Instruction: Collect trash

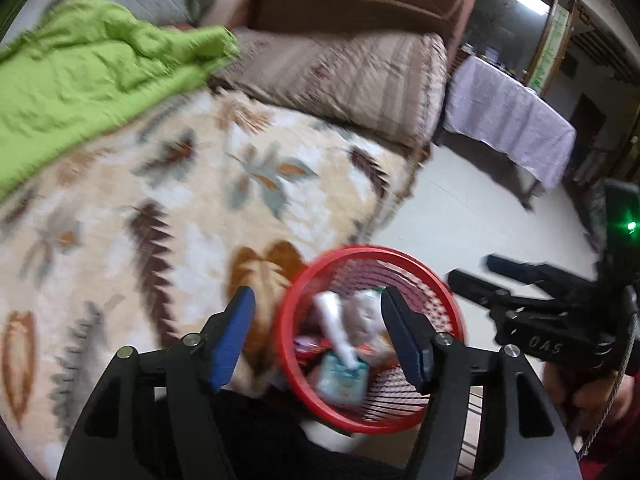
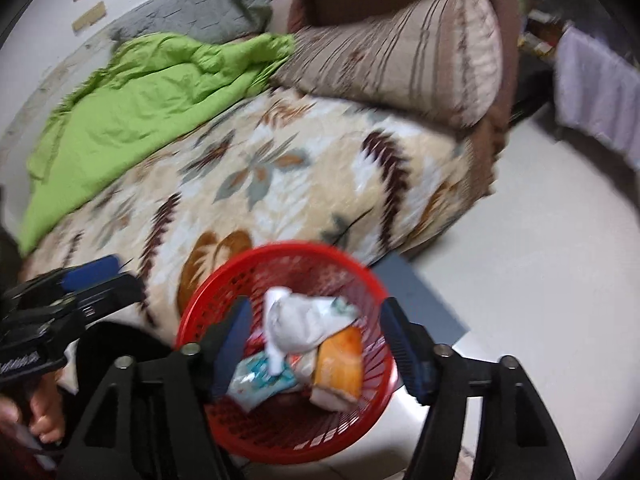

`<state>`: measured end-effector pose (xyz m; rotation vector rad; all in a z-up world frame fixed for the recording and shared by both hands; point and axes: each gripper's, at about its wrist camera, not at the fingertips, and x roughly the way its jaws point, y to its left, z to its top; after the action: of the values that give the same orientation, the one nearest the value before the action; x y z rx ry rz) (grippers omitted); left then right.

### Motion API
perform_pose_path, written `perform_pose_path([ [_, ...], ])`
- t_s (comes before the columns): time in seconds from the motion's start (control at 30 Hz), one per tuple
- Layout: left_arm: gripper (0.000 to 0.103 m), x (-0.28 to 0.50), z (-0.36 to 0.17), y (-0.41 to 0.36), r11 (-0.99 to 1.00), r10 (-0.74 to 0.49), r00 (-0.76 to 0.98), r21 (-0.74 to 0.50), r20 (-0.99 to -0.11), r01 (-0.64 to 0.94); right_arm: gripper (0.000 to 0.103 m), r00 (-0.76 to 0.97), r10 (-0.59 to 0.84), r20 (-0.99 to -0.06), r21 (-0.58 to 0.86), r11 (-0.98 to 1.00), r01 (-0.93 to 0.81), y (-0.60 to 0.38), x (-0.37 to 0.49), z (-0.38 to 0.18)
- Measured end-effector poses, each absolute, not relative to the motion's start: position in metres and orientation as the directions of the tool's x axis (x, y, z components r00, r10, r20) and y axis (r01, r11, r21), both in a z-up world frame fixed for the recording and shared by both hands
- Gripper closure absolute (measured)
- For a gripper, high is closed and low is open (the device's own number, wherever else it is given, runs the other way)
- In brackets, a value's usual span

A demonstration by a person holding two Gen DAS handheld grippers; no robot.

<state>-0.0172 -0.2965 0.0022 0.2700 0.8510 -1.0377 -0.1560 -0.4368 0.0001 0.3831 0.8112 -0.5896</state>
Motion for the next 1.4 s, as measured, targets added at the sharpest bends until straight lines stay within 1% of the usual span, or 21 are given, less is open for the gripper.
perform_pose_path([
  [0.03,0.036,-0.013,0.007,-0.288,0.527,-0.642,0.261,-0.168,-0.721,0.833,0.016,0.531,-0.389,-0.752,0.060,0.763,0.643,-0.431,-0.151,0.007],
  [0.07,0.035,-0.010,0.010,-0.282,0.540,-0.642,0.281,-0.162,-0.713,0.826,0.012,0.532,-0.412,-0.740,0.046,0.757,0.651,-0.425,-0.147,0.012],
  [0.2,0.029,0.006,0.030,-0.249,0.610,-0.631,0.389,-0.119,-0.672,0.783,0.009,0.552,-0.475,-0.685,0.021,0.745,0.667,-0.400,-0.126,0.033],
  [0.33,0.019,0.021,0.054,-0.207,0.694,-0.594,0.524,-0.059,-0.611,0.718,0.001,0.533,-0.522,-0.666,0.043,0.686,0.726,-0.372,-0.100,0.050],
  [0.4,0.017,0.027,0.064,-0.187,0.727,-0.575,0.576,-0.041,-0.581,0.685,0.001,0.555,-0.533,-0.639,0.088,0.666,0.741,-0.358,-0.095,0.057],
  [0.43,0.014,0.030,0.068,-0.174,0.746,-0.561,0.606,-0.028,-0.564,0.665,0.001,0.566,-0.537,-0.625,0.115,0.654,0.748,-0.347,-0.091,0.061],
  [0.57,0.008,0.033,0.077,-0.135,0.812,-0.489,0.699,0.021,-0.521,0.584,0.001,0.587,-0.560,-0.585,0.132,0.648,0.750,-0.310,-0.084,0.067],
  [0.7,0.007,0.029,0.070,-0.112,0.849,-0.427,0.736,0.047,-0.525,0.526,0.000,0.588,-0.538,-0.604,0.068,0.700,0.711,-0.273,-0.090,0.058],
  [0.77,0.006,0.025,0.063,-0.109,0.861,-0.387,0.752,0.082,-0.534,0.502,0.001,0.554,-0.534,-0.639,0.019,0.709,0.705,-0.263,-0.093,0.050],
  [0.83,0.006,0.020,0.058,-0.108,0.866,-0.366,0.758,0.101,-0.539,0.490,0.001,0.521,-0.552,-0.651,0.005,0.683,0.730,-0.265,-0.099,0.048],
  [0.9,0.006,0.016,0.054,-0.104,0.866,-0.368,0.757,0.097,-0.540,0.491,0.001,0.500,-0.577,-0.646,0.014,0.647,0.763,-0.269,-0.109,0.049],
  [1.0,0.006,0.014,0.050,-0.101,0.857,-0.401,0.733,0.057,-0.549,0.512,0.001,0.489,-0.590,-0.643,0.034,0.615,0.788,-0.274,-0.123,0.051],
  [1.1,0.006,0.013,0.048,-0.102,0.854,-0.393,0.725,0.067,-0.565,0.516,0.001,0.496,-0.575,-0.651,0.061,0.611,0.789,-0.277,-0.129,0.052],
  [1.17,0.006,0.010,0.048,-0.102,0.856,-0.378,0.736,0.090,-0.561,0.509,0.000,0.475,-0.596,-0.647,0.045,0.593,0.804,-0.276,-0.130,0.053],
  [1.27,0.006,0.002,0.048,-0.109,0.857,-0.335,0.772,0.167,-0.540,0.488,0.001,0.499,-0.559,-0.662,0.089,0.603,0.793,-0.279,-0.130,0.049],
  [1.4,0.006,-0.001,0.047,-0.118,0.850,-0.288,0.795,0.239,-0.534,0.469,0.000,0.475,-0.529,-0.703,0.089,0.598,0.797,-0.285,-0.124,0.040],
])
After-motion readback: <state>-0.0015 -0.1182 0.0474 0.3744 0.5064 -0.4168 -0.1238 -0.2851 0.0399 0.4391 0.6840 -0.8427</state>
